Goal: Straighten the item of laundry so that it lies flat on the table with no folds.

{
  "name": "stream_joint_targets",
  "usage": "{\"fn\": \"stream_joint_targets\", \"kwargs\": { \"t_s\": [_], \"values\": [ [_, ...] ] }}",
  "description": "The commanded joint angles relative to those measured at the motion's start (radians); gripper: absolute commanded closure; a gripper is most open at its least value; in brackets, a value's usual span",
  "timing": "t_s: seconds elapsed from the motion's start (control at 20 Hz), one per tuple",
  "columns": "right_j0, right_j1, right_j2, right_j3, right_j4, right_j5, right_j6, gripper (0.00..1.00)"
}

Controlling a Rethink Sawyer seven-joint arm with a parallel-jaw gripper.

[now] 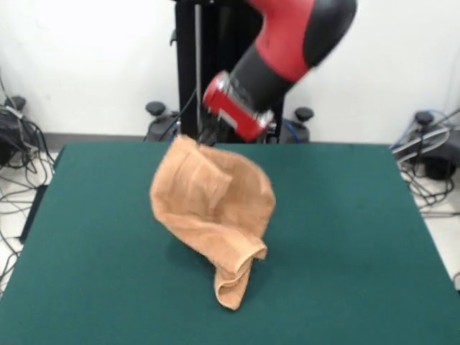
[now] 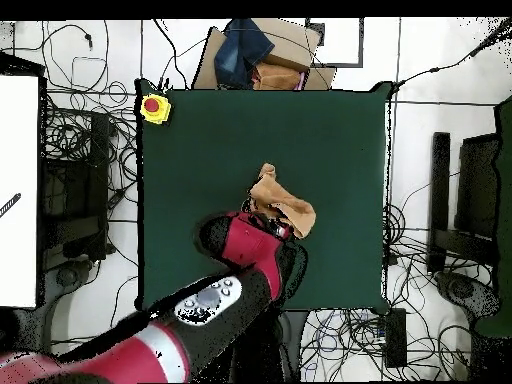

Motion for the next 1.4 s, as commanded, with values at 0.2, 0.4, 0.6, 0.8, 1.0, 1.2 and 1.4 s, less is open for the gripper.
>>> {"fn": "stream_joint_targets", "kwargs": {
  "t_s": [0.2,0.4,0.6,0.8,1.0,1.2,1.4],
  "values": [
    [-0.05,-0.521,0.213,0.269,-0.123,0.175,-0.042,1.0],
    [-0.089,-0.657,0.264,0.32,-0.151,0.215,-0.09,1.0],
    [-0.118,-0.721,0.308,0.335,-0.164,0.247,-0.086,1.0],
    [-0.16,-0.654,0.321,0.319,-0.241,0.164,-0.075,1.0],
    [-0.17,-0.49,0.277,0.282,-0.343,0.019,0.019,1.0],
    [-0.16,-0.377,0.238,0.235,-0.393,-0.073,0.097,1.0],
    [-0.152,-0.325,0.229,0.204,-0.395,-0.099,0.138,1.0]
  ]
}}
